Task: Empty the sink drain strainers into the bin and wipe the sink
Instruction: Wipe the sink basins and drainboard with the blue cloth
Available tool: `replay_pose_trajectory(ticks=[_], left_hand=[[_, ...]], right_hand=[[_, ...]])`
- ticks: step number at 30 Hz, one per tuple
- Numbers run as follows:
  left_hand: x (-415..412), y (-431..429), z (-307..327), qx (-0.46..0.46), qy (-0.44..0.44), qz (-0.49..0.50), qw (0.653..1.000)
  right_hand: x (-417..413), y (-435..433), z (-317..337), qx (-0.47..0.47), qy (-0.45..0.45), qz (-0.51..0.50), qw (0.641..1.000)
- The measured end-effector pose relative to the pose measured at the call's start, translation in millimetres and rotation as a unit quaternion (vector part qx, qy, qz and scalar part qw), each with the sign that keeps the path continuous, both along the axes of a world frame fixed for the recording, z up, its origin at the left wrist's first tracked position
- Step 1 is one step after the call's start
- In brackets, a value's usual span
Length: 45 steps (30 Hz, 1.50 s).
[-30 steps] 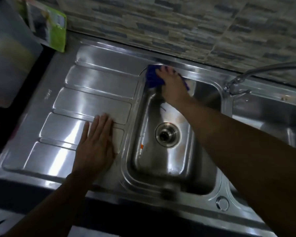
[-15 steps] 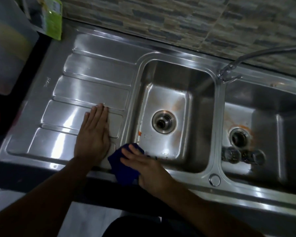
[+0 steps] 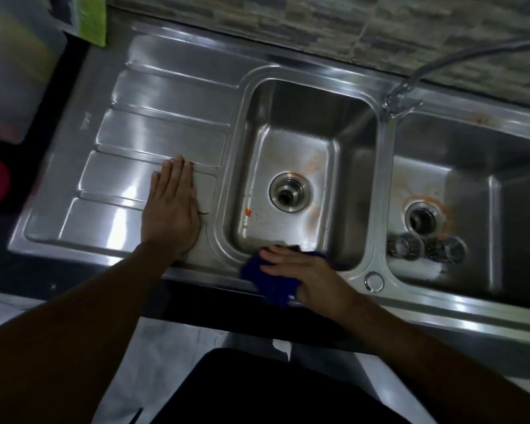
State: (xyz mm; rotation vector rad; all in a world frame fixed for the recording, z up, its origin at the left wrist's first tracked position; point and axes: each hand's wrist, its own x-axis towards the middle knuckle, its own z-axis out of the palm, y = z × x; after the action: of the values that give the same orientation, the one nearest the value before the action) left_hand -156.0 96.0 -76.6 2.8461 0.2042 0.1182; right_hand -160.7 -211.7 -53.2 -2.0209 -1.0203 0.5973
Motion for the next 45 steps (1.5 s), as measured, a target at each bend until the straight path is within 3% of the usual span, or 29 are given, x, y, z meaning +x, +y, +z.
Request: replay_pose_trajectory(ticks=[3, 7, 12, 16, 19, 23, 27, 31, 34, 37, 43, 45], left_hand=[[0.4, -0.5, 6.2, 0.004, 0.04, -0.007, 0.999], [6.1, -4.7, 17.9, 0.02, 0.056, 0.0, 0.998], [34.2, -19.9, 20.6, -0.022, 0.041, -0.027, 0.999], [66.7, -26.6, 12.6, -0.039, 0.018, -0.051, 0.998], [91.0, -20.3, 6.0, -0.04, 0.01, -0.052, 0.998], [103.4, -13.9, -3.1, -0.047, -0.006, -0.055, 0.997], [104.9, -10.5, -10.7, -0.058, -0.029, -0.049, 0.997], [107.2, -10.1, -10.7, -0.06, -0.049, -0.05, 0.996], [108.5, -10.3, -11.4, -0.061, -0.053, -0.048, 0.996], [109.5, -9.0, -14.1, -0.059, -0.06, -0.052, 0.995], [110.2, -9.4, -16.2, -0.057, -0.068, -0.051, 0.995], [109.8, -9.3, -15.7, -0.05, -0.065, -0.053, 0.995]], right_hand=[[-8.3, 43.5, -11.7, 0.021, 0.03, -0.033, 0.999], [-2.5, -1.2, -3.3, 0.03, 0.019, -0.037, 0.999], [10.4, -85.8, 15.0, -0.113, 0.035, -0.08, 0.99], [39.2, -70.4, 14.2, -0.101, 0.016, -0.114, 0.988], [83.2, -43.2, 6.6, -0.179, 0.037, -0.247, 0.952], [152.5, -15.7, -17.9, -0.255, -0.005, -0.368, 0.894], [216.9, 0.3, -54.4, -0.249, 0.011, -0.511, 0.823], [241.1, 24.3, -100.3, -0.289, -0.003, -0.409, 0.865], [235.1, 20.8, -133.7, -0.37, -0.126, -0.343, 0.854], [225.8, 8.5, -155.6, -0.363, -0.198, -0.305, 0.858], [234.3, 83.6, -165.8, -0.285, -0.126, -0.38, 0.871], [233.2, 119.5, -164.6, -0.233, -0.108, -0.358, 0.898]])
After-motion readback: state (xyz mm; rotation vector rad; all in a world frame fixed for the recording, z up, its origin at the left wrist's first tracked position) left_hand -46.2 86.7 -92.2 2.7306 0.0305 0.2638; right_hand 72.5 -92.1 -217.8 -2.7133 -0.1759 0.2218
